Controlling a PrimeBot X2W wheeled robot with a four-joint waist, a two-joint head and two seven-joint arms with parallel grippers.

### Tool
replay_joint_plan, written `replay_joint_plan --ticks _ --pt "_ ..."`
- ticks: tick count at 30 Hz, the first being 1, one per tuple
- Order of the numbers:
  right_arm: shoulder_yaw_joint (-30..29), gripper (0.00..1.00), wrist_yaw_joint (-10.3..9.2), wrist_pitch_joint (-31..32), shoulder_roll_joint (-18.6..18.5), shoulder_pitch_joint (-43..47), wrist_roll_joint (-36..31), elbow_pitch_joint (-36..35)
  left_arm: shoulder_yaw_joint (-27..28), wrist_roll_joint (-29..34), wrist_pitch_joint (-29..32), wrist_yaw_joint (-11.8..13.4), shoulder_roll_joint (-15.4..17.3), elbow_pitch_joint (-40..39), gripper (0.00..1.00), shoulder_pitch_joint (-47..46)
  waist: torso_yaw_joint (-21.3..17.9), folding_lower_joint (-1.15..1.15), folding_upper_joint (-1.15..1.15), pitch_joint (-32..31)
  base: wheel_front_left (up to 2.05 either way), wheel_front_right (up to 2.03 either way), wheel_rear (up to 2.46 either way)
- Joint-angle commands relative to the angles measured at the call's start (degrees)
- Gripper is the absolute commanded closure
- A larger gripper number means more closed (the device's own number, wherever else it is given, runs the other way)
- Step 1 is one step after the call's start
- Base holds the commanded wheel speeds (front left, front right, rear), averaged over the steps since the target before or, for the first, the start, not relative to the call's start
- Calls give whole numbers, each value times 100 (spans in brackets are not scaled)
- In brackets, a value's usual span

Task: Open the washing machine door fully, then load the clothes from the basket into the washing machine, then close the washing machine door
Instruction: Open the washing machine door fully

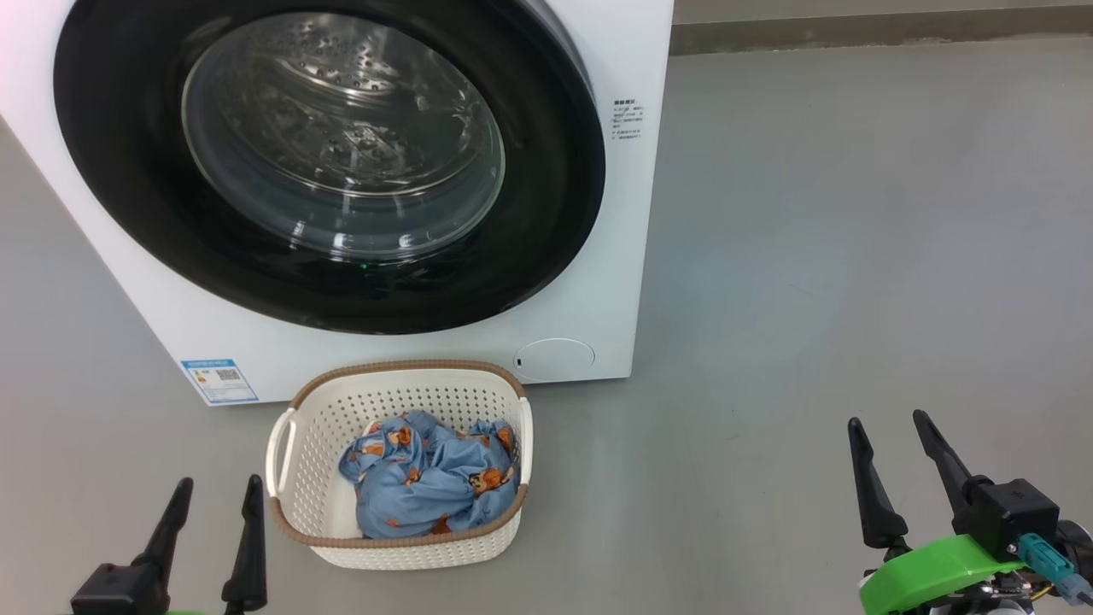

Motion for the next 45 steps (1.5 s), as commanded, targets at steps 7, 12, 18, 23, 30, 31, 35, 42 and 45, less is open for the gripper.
replay_joint_plan --ticks 7,12,18,23,30,31,35,42,45 --pt "132 0 -8 -69 -53 -171 182 -71 177 12 -70 -16 101 -205 0 -135 27 0 0 6 0 0 0" --pt "112 0 -8 -69 -53 -291 263 -31 173 36 -70 -16 78 -254 0 -110 57 0 0 33 0 0 0" --pt "-54 0 -8 -69 -53 -568 473 52 130 30 -70 -16 58 -287 0 -97 92 0 0 98 0 0 0" --pt "-242 0 -8 -69 -53 -1049 931 206 90 3 -70 -16 90 -298 0 -148 138 0 0 240 0 0 0" --pt "-328 0 -8 -69 -53 -1564 2035 556 -6 -75 -70 -16 143 -261 0 -222 210 0 0 385 0 0 0" --pt "-330 0 -8 -69 -53 -1637 2310 646 -16 -88 -70 -16 151 -260 0 -237 221 0 0 417 0 0 0" --pt "-402 15 -8 -51 -53 -1997 3754 1127 -56 -137 -70 -16 190 -269 0 -304 267 0 0 534 0 0 0" --pt "-409 100 -8 135 -53 -2772 5123 1825 -99 -253 -70 -16 255 -275 0 -459 318 0 0 832 0 0 0" --pt "-445 100 -8 233 -53 -3074 5219 1996 -128 -288 -70 -16 254 -307 0 -529 338 0 0 973 0 0 0"
